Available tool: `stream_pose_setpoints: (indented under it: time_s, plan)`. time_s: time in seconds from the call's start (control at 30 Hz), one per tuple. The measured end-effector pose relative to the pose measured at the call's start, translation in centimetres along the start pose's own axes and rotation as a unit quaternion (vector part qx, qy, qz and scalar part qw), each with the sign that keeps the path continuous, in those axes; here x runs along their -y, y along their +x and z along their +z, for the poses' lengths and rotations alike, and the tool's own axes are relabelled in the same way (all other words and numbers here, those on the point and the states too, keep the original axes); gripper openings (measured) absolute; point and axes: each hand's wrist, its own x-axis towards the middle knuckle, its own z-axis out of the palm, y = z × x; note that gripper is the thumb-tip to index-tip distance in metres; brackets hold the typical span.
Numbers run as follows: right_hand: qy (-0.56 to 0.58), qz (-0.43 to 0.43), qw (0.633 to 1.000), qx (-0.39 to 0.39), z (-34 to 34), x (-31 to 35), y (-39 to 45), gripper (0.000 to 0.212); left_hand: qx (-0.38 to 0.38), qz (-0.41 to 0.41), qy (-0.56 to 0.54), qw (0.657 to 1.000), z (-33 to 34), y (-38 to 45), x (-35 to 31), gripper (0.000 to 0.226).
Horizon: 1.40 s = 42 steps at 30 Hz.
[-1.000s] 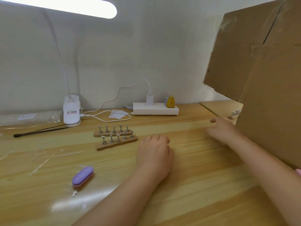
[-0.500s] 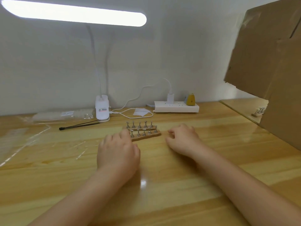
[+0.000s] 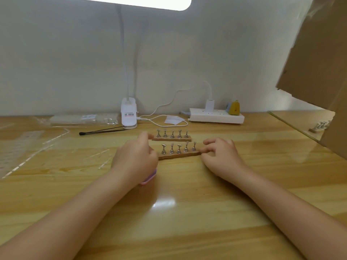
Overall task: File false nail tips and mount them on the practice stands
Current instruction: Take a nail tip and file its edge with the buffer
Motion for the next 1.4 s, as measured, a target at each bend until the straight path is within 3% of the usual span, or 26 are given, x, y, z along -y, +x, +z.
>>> stream_pose_setpoints:
  time_s: [0.07,0.17,0.3,0.37,0.6,0.67,0.87,1.0,1.1,1.2,1.3,1.4]
  plan:
    - [-0.003,-0.005,1.000,-0.021,-0.1,-0.1,-0.5,0.017,0.031,-0.027,0.025,0.999,-1.2,0.6,0.1,0.033]
    - [-0.020,-0.009,0.999,-0.048,-0.1,0.1,-0.8,0.017,0.119,-0.058,0.152,0.979,-3.5,1.6,0.5,0.026]
    - [-0.071,-0.002,0.997,-0.013,0.4,0.2,-1.1,0.042,0.194,-0.067,0.185,0.961,-5.2,1.1,1.3,0.055]
    - [-0.068,-0.010,0.998,-0.011,0.5,0.1,-1.0,0.039,0.216,-0.055,0.166,0.961,-4.8,0.0,1.1,0.060]
    - [-0.048,-0.024,0.999,-0.001,0.2,0.1,-1.1,0.032,0.181,0.056,0.165,0.968,-3.6,-0.5,0.8,0.013]
    - [-0.041,-0.035,0.999,-0.007,0.2,0.1,-1.1,0.029,0.174,0.049,0.162,0.970,-3.4,-0.5,0.9,0.012]
    - [-0.007,-0.038,0.999,0.016,0.1,-0.3,-0.9,0.024,0.058,-0.035,0.193,0.979,-4.7,1.2,2.8,0.028]
    - [-0.007,-0.032,0.999,0.023,0.2,-0.4,-0.8,0.030,0.044,-0.013,0.209,0.977,-4.5,1.1,2.8,0.031]
    - [-0.009,-0.026,0.999,0.020,0.3,-0.3,-0.9,0.045,0.109,0.002,0.168,0.980,-4.5,0.7,2.1,0.033]
    - [0.022,-0.042,0.998,-0.040,0.1,0.1,-1.3,0.044,0.203,-0.020,0.179,0.962,-4.3,0.1,1.4,0.045]
    - [0.027,-0.115,0.984,-0.132,0.1,1.1,-2.1,0.032,0.208,-0.005,0.188,0.960,-4.1,-0.3,1.1,0.043]
    - [0.016,-0.176,0.972,-0.157,0.3,2.6,-3.1,0.017,0.202,0.008,0.191,0.961,-4.0,-0.5,0.8,0.033]
